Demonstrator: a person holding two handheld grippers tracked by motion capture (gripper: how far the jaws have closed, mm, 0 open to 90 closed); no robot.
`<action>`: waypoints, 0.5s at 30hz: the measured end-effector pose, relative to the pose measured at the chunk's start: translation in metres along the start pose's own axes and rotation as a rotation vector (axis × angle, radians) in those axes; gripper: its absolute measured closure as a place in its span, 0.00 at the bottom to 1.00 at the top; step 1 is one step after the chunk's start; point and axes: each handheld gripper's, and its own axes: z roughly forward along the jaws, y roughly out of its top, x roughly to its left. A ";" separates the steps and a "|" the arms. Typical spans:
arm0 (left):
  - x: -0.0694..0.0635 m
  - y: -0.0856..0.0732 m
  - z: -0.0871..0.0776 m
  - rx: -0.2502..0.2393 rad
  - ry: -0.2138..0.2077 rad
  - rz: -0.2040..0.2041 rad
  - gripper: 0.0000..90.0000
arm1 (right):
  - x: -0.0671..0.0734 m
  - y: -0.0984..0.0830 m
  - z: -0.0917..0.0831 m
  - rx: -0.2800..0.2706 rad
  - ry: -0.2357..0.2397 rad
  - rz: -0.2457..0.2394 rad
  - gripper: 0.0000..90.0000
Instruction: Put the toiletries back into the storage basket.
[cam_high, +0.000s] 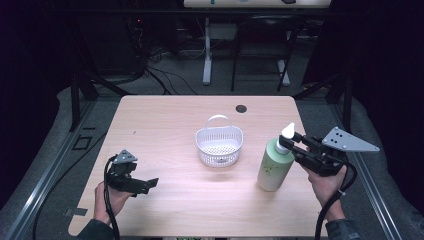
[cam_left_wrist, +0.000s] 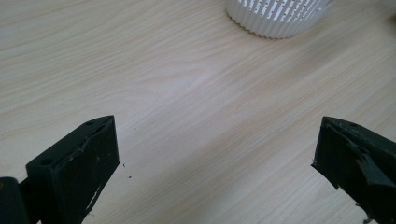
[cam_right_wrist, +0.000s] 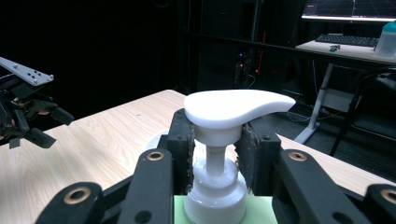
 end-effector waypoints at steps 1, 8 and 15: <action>0.000 0.000 0.000 0.005 -0.005 0.000 0.00 | 0.000 0.001 0.000 -0.001 0.001 0.006 0.76; 0.002 -0.001 0.003 0.020 -0.005 0.002 0.00 | 0.000 0.008 0.001 -0.002 0.001 -0.009 0.76; 0.005 -0.003 0.004 0.036 -0.002 -0.008 0.00 | 0.000 0.016 0.001 -0.009 -0.002 -0.012 0.76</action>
